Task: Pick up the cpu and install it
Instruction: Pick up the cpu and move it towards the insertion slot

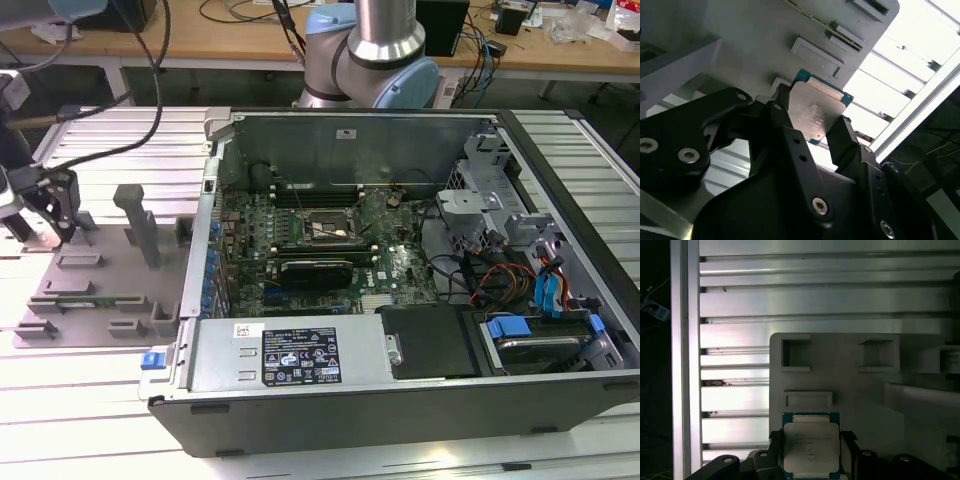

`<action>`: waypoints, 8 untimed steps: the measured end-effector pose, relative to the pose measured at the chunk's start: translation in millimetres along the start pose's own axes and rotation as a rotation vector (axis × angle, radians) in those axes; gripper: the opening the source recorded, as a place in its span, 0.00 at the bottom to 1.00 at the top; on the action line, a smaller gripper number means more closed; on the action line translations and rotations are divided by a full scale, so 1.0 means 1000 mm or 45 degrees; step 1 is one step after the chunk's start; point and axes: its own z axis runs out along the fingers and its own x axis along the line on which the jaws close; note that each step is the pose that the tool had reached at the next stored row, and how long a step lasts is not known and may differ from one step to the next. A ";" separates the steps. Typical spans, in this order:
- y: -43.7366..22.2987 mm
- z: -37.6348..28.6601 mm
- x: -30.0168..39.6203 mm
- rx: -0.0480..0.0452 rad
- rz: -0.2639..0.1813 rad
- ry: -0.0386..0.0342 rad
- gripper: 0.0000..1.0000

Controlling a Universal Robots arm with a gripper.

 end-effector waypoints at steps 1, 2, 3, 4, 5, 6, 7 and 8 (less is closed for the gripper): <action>0.0001 -0.0065 -0.0003 0.000 0.000 0.0001 0.55; 0.0004 -0.0132 -0.0006 0.000 0.000 0.0000 0.55; 0.0006 -0.0201 -0.0009 0.000 0.000 0.0001 0.55; 0.0008 -0.0261 -0.0012 0.000 0.000 0.0001 0.55; 0.0012 -0.0323 -0.0015 0.000 0.000 0.0000 0.55; 0.0015 -0.0421 -0.0019 0.000 0.000 0.0000 0.55; 0.0018 -0.0507 -0.0023 0.000 0.000 0.0001 0.55; 0.0021 -0.0575 -0.0026 0.000 0.000 0.0000 0.55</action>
